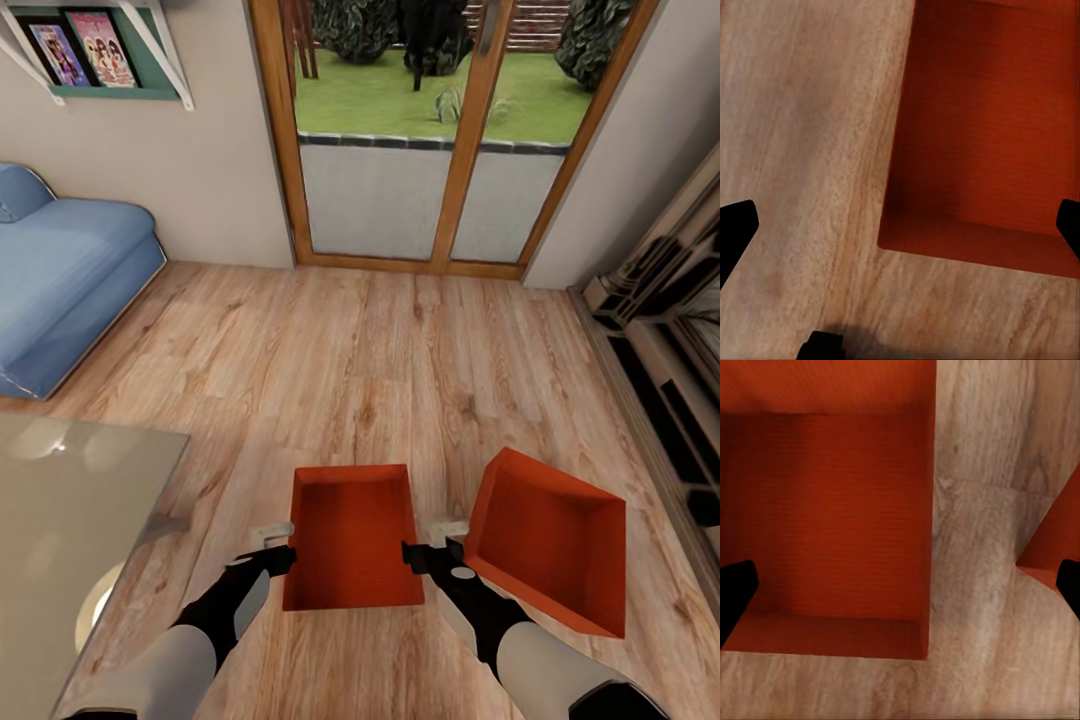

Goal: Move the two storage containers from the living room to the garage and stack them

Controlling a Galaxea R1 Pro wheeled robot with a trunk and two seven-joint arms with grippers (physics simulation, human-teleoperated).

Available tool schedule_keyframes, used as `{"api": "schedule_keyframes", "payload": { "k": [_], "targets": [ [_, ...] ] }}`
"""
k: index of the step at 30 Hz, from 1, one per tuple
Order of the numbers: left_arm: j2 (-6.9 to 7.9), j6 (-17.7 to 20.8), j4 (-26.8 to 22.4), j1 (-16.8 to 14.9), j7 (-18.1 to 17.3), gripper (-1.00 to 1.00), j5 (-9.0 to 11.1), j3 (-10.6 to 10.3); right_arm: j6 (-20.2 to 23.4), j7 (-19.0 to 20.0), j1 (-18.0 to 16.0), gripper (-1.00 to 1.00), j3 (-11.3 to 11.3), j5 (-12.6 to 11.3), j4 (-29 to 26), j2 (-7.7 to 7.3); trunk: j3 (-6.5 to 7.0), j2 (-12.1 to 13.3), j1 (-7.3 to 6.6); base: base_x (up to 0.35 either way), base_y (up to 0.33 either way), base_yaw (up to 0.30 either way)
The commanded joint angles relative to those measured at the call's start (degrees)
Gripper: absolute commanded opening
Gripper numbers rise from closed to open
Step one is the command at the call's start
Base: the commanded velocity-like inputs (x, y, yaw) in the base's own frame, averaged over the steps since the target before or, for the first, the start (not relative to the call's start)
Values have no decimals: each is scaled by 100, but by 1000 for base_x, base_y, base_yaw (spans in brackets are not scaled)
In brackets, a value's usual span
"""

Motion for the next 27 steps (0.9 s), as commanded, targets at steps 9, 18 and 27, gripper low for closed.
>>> {"api": "schedule_keyframes", "payload": {
  "k": [9,18,27],
  "targets": [
    [-14,25,-10,0,24,100,42,-8,-27,-32,-4,100,56,-215,41,-21,-165,-365,198,0,0,0],
    [3,25,-27,0,32,100,30,-30,-28,-30,-4,100,62,-198,101,-16,-327,-726,396,0,0,0],
    [9,25,-32,0,33,100,30,-15,-25,-6,-4,100,69,-154,102,-24,-489,-1087,594,0,0,0]
  ]
}}
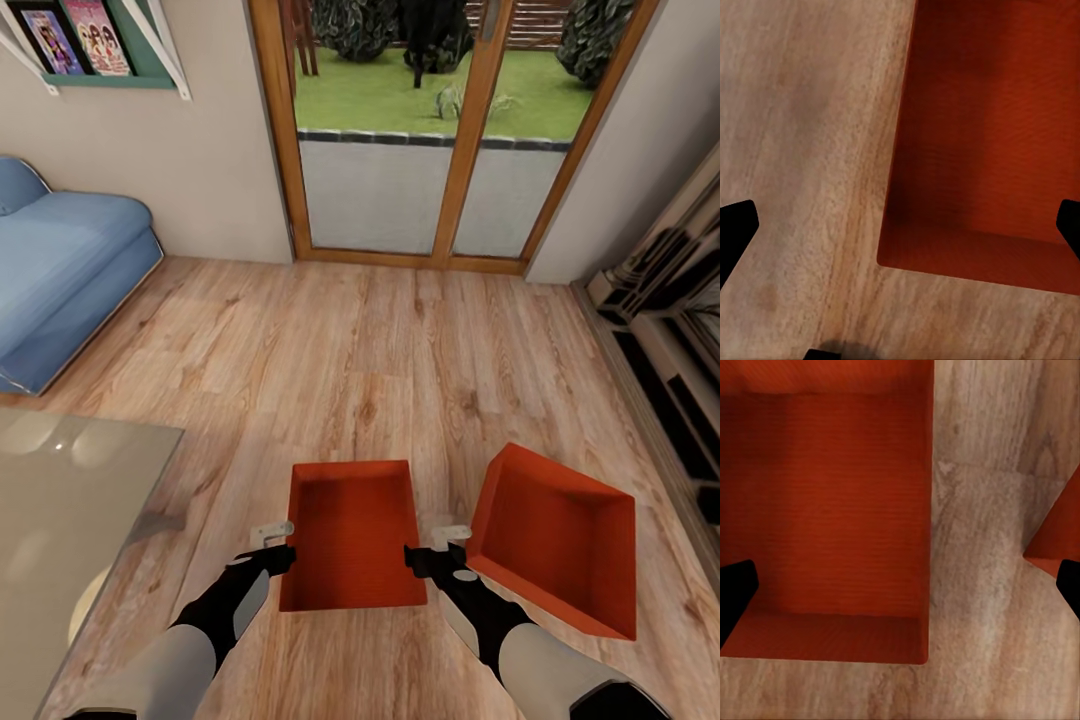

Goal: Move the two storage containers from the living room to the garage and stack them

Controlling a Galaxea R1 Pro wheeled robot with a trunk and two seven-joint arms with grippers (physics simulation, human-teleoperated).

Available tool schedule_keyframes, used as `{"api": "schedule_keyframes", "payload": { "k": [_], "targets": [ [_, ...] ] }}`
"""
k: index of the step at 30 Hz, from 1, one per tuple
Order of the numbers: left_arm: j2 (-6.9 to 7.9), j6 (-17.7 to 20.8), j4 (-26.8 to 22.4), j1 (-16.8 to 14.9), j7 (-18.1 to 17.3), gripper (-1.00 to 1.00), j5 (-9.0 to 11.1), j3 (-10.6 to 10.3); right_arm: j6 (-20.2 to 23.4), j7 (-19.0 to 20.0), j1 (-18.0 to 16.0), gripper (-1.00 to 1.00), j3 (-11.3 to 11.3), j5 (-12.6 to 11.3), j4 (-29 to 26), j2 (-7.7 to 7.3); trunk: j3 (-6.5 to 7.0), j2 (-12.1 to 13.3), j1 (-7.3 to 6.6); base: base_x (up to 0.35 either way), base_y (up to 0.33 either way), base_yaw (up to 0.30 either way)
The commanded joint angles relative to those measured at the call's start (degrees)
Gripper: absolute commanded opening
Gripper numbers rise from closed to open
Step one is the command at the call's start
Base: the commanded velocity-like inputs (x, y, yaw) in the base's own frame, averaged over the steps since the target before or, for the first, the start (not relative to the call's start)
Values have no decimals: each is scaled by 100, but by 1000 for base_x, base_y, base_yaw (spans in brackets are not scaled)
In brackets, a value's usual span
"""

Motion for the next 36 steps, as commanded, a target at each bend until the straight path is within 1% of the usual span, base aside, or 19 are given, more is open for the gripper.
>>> {"api": "schedule_keyframes", "payload": {
  "k": [1,8,9,19,31,36],
  "targets": [
    [-2,28,-11,0,24,100,53,-1,-23,-33,-4,100,49,-59,5,-2,-22,-43,22,0,0,0],
    [-1,28,-9,0,24,100,56,8,-23,-22,-4,100,49,-72,5,-1,-147,-324,176,0,0,0],
    [2,28,-8,0,24,100,61,20,-16,-7,-4,100,49,-107,5,-23,-165,-364,198,0,0,0],
    [10,28,-11,0,24,100,61,24,-23,-2,-4,100,77,-39,5,-6,-345,-765,418,0,0,0],
    [19,28,-17,0,24,100,61,38,-18,-66,-4,100,83,-62,5,7,-560,-1247,681,0,0,0],
    [20,29,-17,0,29,100,61,39,-23,-69,-3,100,66,-60,5,-49,-650,-1447,791,0,0,0]
  ]
}}
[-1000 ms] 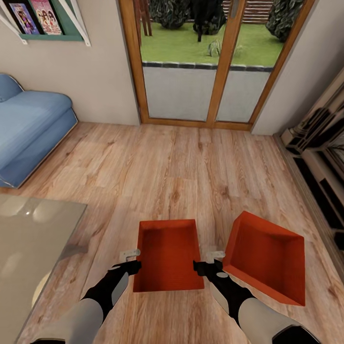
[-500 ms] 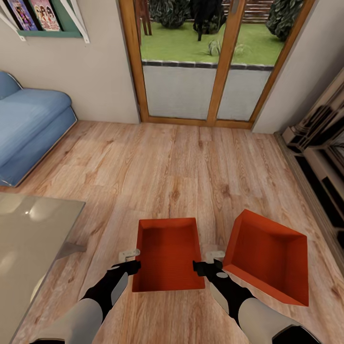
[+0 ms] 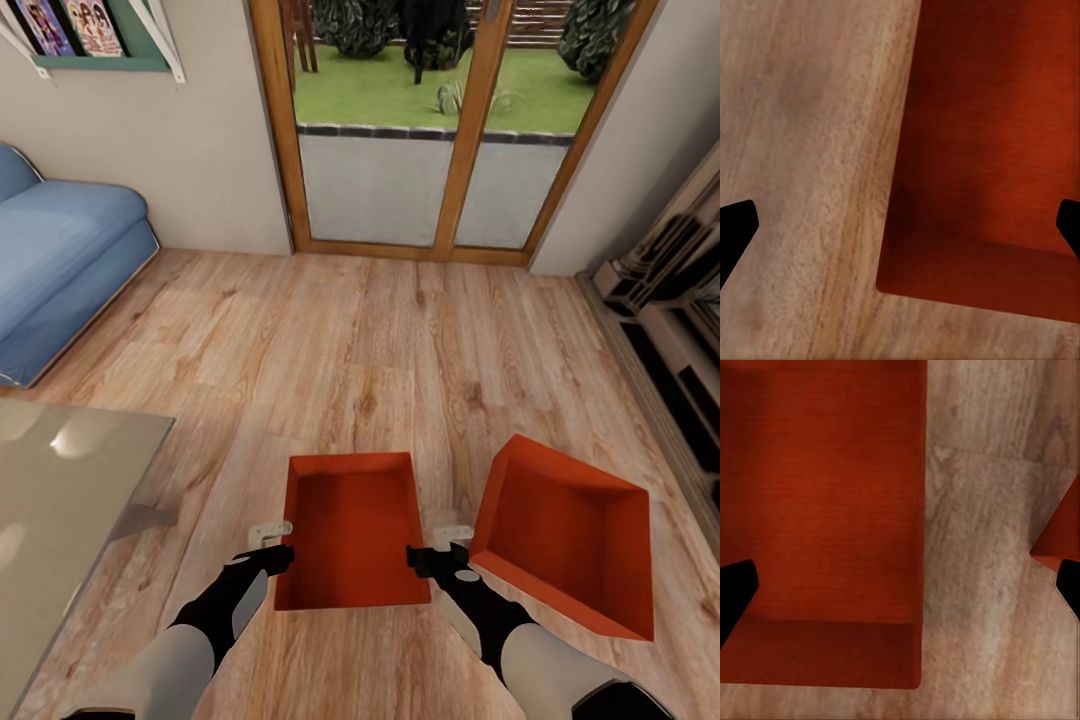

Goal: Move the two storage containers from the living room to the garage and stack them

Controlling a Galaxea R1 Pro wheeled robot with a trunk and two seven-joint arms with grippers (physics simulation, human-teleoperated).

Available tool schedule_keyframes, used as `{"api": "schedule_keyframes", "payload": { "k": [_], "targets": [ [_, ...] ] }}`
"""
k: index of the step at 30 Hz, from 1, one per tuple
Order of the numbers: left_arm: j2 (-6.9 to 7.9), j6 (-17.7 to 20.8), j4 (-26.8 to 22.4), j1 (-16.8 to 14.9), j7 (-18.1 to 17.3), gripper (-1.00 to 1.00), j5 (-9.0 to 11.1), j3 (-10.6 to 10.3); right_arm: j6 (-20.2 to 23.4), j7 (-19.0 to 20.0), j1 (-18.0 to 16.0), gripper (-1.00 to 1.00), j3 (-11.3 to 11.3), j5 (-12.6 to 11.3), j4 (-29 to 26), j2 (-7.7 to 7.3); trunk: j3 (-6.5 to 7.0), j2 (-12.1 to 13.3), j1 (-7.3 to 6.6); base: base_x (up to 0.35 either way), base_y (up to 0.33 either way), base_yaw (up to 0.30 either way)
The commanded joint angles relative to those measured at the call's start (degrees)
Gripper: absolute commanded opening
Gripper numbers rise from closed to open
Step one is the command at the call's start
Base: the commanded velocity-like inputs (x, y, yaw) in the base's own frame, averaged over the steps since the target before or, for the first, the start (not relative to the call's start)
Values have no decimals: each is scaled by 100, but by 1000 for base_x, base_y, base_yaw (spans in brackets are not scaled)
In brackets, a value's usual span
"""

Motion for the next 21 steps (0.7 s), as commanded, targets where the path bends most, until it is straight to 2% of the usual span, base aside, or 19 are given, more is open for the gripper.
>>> {"api": "schedule_keyframes", "payload": {
  "k": [1,14,21],
  "targets": [
    [-2,29,-12,0,25,100,52,5,-20,-28,-3,100,50,-59,5,-7,-22,-43,22,0,0,0],
    [3,27,-17,0,60,100,52,5,-31,-26,-2,100,58,-58,9,-18,-255,-564,308,0,0,0],
    [-2,34,-210,0,58,100,58,-11,-117,-23,-5,100,58,-72,11,-16,-381,-845,461,0,0,0]
  ]
}}
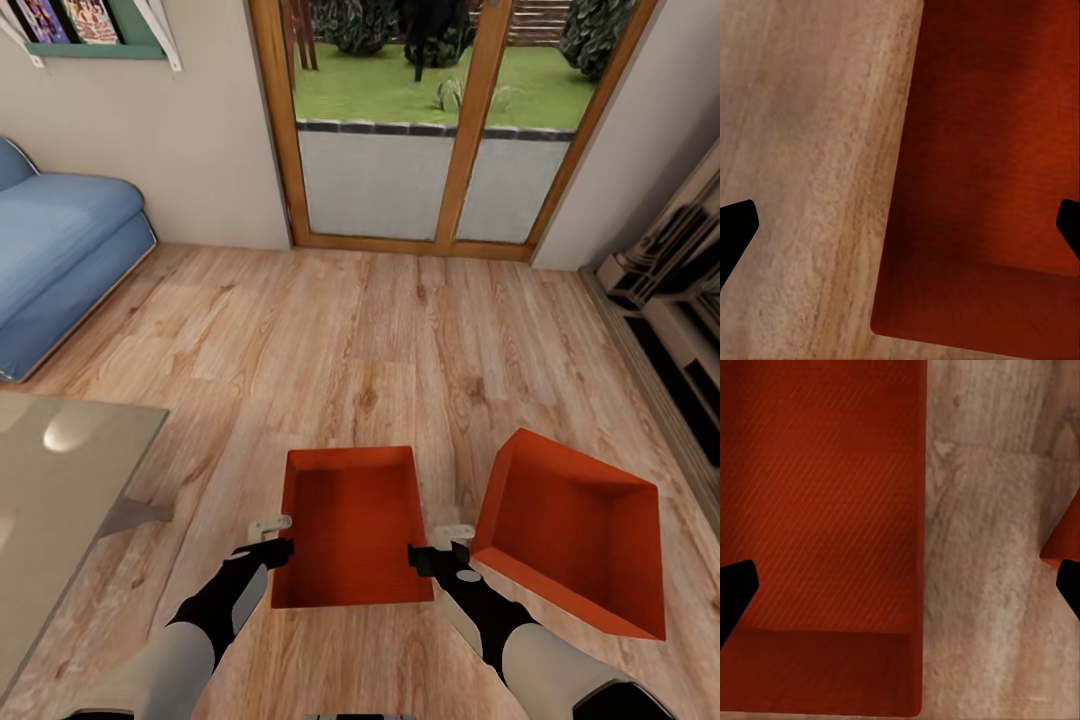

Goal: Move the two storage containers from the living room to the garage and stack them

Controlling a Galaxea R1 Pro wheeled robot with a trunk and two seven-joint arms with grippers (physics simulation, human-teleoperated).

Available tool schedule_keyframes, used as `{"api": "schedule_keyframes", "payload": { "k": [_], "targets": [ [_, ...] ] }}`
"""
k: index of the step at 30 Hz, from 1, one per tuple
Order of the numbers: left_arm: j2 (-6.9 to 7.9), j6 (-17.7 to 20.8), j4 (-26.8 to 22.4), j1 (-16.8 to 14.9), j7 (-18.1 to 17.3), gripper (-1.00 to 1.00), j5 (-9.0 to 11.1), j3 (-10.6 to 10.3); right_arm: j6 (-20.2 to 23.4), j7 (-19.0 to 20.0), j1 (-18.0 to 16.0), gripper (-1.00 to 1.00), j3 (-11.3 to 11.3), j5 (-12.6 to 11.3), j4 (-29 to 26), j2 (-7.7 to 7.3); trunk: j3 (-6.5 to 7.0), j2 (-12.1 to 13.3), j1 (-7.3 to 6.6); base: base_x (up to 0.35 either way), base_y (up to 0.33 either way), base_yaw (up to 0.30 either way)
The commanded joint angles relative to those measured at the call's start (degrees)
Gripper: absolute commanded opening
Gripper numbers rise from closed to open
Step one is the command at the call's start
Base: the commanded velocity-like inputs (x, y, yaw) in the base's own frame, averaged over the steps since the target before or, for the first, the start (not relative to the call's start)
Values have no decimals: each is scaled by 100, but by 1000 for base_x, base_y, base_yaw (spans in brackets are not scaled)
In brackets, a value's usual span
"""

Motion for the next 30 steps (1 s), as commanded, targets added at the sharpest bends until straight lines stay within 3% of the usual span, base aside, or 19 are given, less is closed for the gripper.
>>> {"api": "schedule_keyframes", "payload": {
  "k": [1,30],
  "targets": [
    [-2,27,-21,0,23,100,50,-4,-35,-31,-4,100,47,-53,2,-3,-22,-43,22,0,0,0],
    [32,28,-44,0,28,100,47,19,-53,-16,-2,100,62,-52,-1,1,-542,-1206,659,0,0,0]
  ]
}}
